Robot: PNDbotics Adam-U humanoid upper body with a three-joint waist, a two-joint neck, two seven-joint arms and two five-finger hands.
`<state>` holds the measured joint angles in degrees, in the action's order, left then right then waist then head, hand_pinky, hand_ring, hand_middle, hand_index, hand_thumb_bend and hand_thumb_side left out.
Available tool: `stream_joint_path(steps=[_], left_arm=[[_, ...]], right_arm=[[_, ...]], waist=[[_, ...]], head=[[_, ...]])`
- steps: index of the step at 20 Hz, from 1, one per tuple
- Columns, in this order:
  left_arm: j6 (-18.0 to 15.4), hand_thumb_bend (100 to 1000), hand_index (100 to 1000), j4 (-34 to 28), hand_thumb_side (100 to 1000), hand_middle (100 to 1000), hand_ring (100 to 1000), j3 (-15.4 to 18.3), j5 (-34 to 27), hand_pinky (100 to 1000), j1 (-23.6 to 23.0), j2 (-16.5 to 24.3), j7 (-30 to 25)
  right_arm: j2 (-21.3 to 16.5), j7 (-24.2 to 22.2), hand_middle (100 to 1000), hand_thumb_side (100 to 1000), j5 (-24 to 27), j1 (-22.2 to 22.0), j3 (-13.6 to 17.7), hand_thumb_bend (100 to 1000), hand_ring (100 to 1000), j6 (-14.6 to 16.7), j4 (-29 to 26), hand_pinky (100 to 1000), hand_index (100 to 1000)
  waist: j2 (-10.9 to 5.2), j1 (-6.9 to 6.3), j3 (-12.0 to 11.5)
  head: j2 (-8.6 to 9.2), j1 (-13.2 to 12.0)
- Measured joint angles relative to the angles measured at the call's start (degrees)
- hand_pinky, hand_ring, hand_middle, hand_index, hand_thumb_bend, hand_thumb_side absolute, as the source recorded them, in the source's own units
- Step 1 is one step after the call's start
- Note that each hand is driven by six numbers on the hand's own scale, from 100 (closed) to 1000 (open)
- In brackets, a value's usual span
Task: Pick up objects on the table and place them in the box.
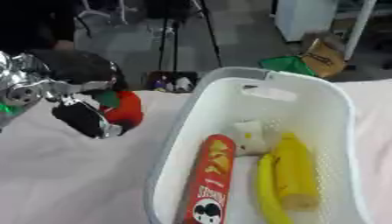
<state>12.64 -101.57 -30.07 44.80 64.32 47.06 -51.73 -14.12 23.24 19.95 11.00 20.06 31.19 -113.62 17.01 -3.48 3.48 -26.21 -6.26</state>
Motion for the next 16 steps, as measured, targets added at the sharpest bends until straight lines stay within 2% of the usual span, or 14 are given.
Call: stream_joint_path(steps=[7,16], left_arm=[[-0.18,243,663,1.1,616,519,474,2.11,0.18,322,5.89,-4.95,0.02],[-1.08,237,656,4.21,623,506,466,3.16,0.67,309,12.46,-12.77,-0.09]], right_arm=[[-0.35,0.17,404,805,0.3,-0.42,-0.02,100,391,-0.22,0.0,334,521],[-0.72,-0.1,404,806,0.87,-0.48,-0.37,100,390,-0.55,0.0,331,521]], waist=[[-0.86,-0.35,-0.05],[-1.65,-0.78,0.6]], head=[[-0.01,-0.31],[-0.01,-0.92]])
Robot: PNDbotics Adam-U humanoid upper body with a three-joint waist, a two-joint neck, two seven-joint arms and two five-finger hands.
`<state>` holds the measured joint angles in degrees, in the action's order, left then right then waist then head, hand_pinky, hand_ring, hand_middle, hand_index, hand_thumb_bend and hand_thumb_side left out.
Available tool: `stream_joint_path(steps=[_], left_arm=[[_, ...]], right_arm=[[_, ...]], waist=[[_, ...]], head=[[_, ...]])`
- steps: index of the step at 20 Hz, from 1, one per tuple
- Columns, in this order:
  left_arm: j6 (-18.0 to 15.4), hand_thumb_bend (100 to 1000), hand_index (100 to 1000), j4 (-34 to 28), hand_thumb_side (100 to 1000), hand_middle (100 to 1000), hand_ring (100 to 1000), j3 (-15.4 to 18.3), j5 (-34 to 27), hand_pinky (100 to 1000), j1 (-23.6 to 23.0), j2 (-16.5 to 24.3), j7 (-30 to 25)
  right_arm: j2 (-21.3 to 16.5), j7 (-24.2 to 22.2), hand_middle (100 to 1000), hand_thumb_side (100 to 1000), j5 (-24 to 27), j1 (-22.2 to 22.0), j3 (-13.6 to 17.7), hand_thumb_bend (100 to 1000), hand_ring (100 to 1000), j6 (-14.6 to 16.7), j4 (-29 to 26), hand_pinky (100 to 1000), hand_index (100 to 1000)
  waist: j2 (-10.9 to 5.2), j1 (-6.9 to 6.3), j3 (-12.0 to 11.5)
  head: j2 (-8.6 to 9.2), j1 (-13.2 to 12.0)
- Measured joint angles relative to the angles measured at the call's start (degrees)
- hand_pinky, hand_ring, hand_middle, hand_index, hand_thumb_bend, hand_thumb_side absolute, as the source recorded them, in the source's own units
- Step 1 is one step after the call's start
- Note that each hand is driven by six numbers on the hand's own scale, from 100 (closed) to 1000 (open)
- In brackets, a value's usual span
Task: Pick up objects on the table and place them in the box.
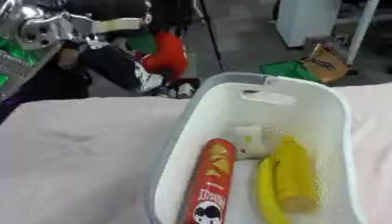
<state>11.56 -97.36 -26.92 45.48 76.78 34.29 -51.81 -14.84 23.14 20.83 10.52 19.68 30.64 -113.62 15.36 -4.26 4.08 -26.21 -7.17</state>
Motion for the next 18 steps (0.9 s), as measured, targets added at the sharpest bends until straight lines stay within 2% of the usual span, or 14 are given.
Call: stream_joint_path(steps=[10,18], left_arm=[[-0.41,251,646,4.73,620,494,458,-0.12,-0.53,299,3.42,-8.89,-0.06],[-0.15,294,670,8.85,624,510,475,-1.14,-1.18,334,3.87,-12.46,0.02]], right_arm=[[-0.03,-0.43,404,809,0.75,0.03,-0.3,100,390,-0.43,0.0,330,520],[-0.03,-0.6,404,809,0.98,0.1,-0.4,100,390,-0.59,0.0,331,523]], waist=[[-0.15,-0.57,1.38],[-0.14,-0.91,2.23]], head=[[0.12,-0.7],[0.56,-1.08]])
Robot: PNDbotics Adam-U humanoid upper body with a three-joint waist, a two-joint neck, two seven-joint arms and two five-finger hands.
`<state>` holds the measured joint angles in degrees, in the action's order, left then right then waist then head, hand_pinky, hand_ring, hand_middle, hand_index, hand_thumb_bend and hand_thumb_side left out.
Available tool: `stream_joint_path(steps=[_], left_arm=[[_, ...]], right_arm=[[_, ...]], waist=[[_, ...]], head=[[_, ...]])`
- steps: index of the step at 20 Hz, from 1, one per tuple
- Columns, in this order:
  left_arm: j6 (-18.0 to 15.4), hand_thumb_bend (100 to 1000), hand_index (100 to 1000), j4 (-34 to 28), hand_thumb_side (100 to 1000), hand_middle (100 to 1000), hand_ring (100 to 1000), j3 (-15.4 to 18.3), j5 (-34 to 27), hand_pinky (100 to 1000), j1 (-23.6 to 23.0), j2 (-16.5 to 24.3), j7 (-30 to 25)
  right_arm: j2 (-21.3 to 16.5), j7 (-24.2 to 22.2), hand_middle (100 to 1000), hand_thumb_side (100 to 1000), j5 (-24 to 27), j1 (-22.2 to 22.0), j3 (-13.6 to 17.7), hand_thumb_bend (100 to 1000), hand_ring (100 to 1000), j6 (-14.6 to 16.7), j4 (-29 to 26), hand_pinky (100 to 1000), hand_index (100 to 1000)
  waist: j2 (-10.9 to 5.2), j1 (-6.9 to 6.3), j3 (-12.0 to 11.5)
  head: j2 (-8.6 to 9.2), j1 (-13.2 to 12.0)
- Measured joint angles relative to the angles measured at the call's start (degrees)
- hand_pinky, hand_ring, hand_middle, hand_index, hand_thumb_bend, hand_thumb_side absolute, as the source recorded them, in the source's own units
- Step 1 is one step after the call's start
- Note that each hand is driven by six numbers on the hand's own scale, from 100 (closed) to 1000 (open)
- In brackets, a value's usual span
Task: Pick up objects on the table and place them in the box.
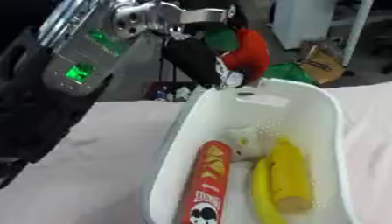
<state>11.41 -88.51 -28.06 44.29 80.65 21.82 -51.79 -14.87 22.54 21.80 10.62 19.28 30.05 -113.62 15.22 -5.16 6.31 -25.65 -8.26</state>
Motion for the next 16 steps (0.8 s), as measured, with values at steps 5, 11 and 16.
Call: stream_joint_path(steps=[5,11,16], left_arm=[[-1.01,637,1000,4.55,716,910,836,-1.75,-0.65,633,0.0,-0.7,-0.07],[-2.97,736,1000,9.38,727,966,892,-2.06,-1.23,718,0.0,-1.63,-0.19],[-3.22,730,1000,10.1,729,949,882,-1.57,-1.51,706,0.05,-1.69,-0.18]], right_arm=[[0.0,-0.07,404,809,0.01,0.03,-0.23,100,390,-0.06,0.0,331,523],[0.0,-0.11,403,809,0.03,0.17,-0.24,100,391,-0.1,0.0,331,523],[0.0,-0.11,403,808,0.04,0.23,-0.25,100,391,-0.11,0.0,332,523]], waist=[[0.06,-0.04,0.04],[0.16,-0.05,0.1],[0.34,-0.05,0.23]], head=[[0.01,-0.12],[0.02,-0.32],[0.02,-0.33]])
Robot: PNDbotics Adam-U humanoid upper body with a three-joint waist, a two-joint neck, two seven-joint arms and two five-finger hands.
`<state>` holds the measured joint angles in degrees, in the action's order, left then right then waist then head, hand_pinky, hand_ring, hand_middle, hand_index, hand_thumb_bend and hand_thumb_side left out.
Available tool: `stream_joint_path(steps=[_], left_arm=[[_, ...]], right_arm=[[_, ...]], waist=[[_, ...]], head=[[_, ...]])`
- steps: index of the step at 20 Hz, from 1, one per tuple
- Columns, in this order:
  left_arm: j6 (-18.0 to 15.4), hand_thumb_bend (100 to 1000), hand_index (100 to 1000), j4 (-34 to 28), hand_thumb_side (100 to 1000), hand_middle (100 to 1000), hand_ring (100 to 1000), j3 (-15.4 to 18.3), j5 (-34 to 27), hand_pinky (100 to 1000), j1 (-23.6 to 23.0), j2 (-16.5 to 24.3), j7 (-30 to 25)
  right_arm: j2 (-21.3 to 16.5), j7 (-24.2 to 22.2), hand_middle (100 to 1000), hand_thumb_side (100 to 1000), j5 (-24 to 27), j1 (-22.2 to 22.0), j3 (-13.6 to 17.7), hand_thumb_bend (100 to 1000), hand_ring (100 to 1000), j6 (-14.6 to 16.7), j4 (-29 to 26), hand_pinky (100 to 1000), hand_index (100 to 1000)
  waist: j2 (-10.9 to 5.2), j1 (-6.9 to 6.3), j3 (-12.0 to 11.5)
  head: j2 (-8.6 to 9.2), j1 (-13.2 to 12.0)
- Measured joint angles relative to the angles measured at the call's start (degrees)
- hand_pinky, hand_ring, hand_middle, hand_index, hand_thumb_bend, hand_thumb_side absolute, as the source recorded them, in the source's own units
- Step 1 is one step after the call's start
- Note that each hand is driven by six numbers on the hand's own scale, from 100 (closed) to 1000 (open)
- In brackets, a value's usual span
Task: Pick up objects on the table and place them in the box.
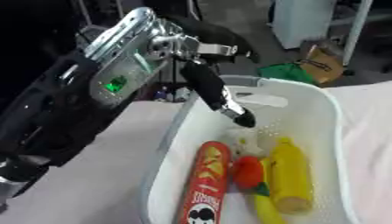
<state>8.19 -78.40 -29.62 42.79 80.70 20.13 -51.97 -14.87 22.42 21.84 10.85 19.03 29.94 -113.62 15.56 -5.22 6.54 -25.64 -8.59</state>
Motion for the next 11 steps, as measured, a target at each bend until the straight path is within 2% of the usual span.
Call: stream_joint_path(steps=[4,7,8,9,10,11], left_arm=[[-0.01,726,1000,0.12,744,937,872,0.32,-0.22,696,0.01,-0.07,0.01],[0.06,616,1000,-0.52,868,905,843,1.25,-0.59,673,0.01,-0.44,0.0],[0.3,569,1000,-1.21,963,893,827,1.83,-0.75,661,0.01,-0.44,0.2],[0.84,569,1000,-2.25,963,893,827,2.79,-0.99,661,-0.04,-0.44,1.07],[1.63,393,1000,-3.46,1000,861,792,3.96,-1.35,628,-0.2,-0.43,2.76],[2.75,318,1000,-4.93,1000,836,765,5.43,-1.86,598,-0.76,-0.39,5.69]], right_arm=[[0.0,-0.01,403,808,0.0,0.05,0.0,100,391,0.01,0.0,332,523],[0.0,-0.05,403,807,0.01,0.07,-0.01,100,392,0.05,0.0,332,523],[0.0,-0.07,404,807,0.01,0.07,-0.01,100,392,0.07,0.0,332,523],[0.0,-0.11,404,807,0.02,0.07,-0.01,100,392,0.12,0.0,332,523],[0.0,-0.13,404,806,0.02,0.1,-0.01,100,391,0.16,0.0,332,522],[0.0,-0.14,404,804,0.03,0.12,-0.01,100,391,0.22,0.0,331,522]], waist=[[0.03,0.0,0.0],[0.12,0.04,-0.04],[0.18,0.07,-0.12],[0.25,0.14,-0.26],[0.33,0.3,-0.36],[0.37,0.45,-0.46]], head=[[0.0,0.0],[0.0,0.0],[0.0,0.0],[0.0,0.0],[-0.02,0.0],[-0.05,0.0]])
